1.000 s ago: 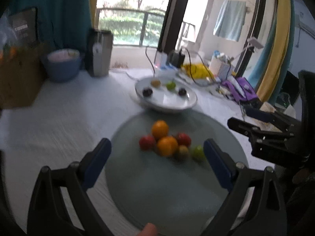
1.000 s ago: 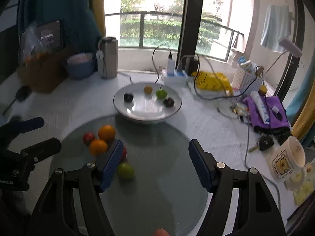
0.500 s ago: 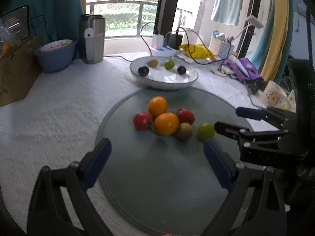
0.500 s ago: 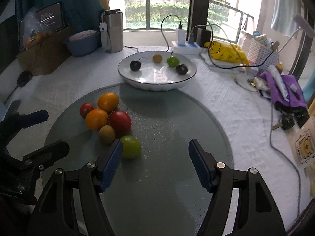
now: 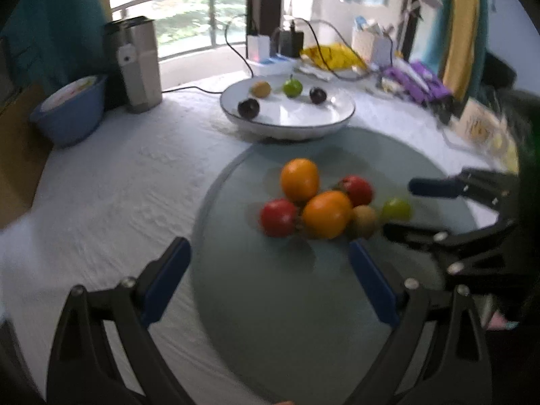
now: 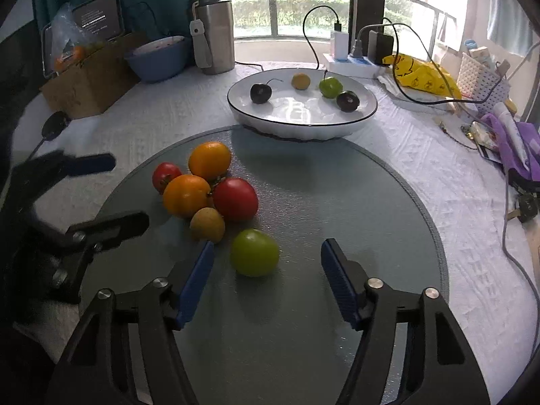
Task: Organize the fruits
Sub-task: 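Withdraw both grippers from the plate back over the grey mat, then grasp the red tomato with the left gripper while the right grasps the green apple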
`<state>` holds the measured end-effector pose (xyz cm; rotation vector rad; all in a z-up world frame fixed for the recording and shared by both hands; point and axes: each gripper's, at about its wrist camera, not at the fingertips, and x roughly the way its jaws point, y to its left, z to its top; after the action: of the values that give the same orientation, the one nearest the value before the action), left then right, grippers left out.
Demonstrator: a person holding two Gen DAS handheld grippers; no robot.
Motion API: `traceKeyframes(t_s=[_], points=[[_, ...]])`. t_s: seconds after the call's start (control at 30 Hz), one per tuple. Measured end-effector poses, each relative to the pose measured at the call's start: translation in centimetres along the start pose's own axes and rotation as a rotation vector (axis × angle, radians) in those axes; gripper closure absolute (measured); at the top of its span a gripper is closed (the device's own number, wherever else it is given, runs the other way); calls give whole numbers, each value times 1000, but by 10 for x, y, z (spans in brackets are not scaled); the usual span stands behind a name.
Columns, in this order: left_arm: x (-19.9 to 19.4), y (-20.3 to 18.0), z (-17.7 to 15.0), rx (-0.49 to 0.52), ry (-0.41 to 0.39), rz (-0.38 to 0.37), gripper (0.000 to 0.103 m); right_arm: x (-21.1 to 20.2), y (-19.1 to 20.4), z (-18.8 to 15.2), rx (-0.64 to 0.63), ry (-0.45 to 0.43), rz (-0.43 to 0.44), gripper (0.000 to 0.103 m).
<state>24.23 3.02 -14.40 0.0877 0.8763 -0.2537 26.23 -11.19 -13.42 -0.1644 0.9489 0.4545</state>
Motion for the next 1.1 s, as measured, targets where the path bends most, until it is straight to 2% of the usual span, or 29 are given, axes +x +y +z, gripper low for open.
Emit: traceKeyframes(t_s=[0.17, 0.37, 0.53, 0.73, 0.9, 0.97, 1.03, 1.1], points=[[16, 12, 10, 110, 52, -16, 8, 3, -3, 0, 34, 11, 5, 41], [35, 9, 18, 231, 113, -130, 8, 3, -7, 1, 50, 15, -7, 45], [43, 5, 24, 269, 114, -205, 8, 2, -7, 2, 51, 12, -13, 45], [46, -2, 28, 338, 86, -241, 8, -3, -8, 3, 57, 2, -24, 45], [46, 1, 30, 330, 85, -265, 18, -6, -10, 3, 61, -7, -25, 45], [43, 1, 30, 319, 75, -275, 36, -6, -10, 3, 61, -8, -24, 45], [42, 2, 31, 301, 75, -274, 42, -5, -10, 1, 62, -7, -19, 45], [41, 4, 32, 279, 81, -278, 44, -4, -9, 1, 64, -6, -13, 47]])
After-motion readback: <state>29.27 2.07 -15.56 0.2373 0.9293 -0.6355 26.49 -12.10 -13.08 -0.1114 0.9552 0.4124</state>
